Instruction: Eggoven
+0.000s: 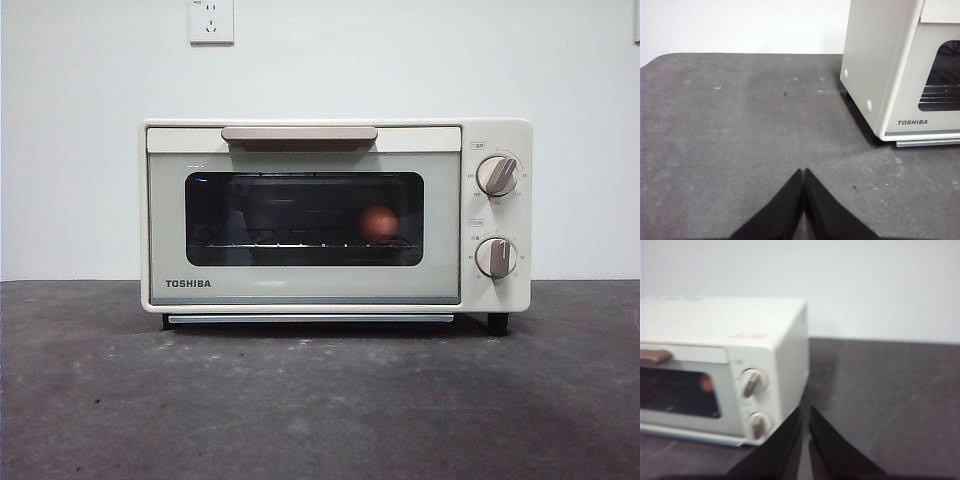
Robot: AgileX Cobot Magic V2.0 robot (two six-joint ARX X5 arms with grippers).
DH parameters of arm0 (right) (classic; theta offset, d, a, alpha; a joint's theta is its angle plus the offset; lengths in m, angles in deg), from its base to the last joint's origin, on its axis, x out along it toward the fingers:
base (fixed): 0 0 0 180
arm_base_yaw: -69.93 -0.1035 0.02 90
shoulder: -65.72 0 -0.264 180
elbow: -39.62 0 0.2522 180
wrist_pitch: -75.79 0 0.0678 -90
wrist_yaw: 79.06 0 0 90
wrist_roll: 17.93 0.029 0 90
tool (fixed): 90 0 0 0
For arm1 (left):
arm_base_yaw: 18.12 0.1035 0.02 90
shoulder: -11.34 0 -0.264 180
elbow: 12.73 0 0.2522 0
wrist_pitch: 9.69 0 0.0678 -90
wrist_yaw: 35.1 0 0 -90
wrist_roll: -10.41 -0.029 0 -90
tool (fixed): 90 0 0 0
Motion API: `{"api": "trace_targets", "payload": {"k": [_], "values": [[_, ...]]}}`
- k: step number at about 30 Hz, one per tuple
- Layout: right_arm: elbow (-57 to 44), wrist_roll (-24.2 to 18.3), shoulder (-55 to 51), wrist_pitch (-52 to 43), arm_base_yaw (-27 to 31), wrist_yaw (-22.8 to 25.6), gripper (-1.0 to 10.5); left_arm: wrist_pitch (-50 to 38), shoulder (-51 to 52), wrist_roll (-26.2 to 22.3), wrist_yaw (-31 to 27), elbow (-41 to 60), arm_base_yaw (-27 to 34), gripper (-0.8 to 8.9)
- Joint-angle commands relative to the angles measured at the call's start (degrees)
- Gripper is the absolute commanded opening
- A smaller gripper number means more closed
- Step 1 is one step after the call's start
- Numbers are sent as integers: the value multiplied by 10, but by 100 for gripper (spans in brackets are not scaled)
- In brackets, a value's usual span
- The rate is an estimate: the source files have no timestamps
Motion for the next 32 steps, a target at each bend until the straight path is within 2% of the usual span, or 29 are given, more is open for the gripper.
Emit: {"api": "trace_targets", "payload": {"k": [1,6,13,19,32], "values": [[-55,-10,-38,-34,24,6,7,-3,1,4,-1,15,2,8],[-142,-5,-90,-87,42,6,7,-3,1,4,-1,15,2,8],[-215,1,-122,-96,42,4,7,-3,1,4,-1,15,2,8],[-217,-2,-122,-36,42,5,7,-4,1,4,-1,15,2,8],[-216,-2,-122,-41,42,4,7,-4,1,4,-1,15,2,8]]}}
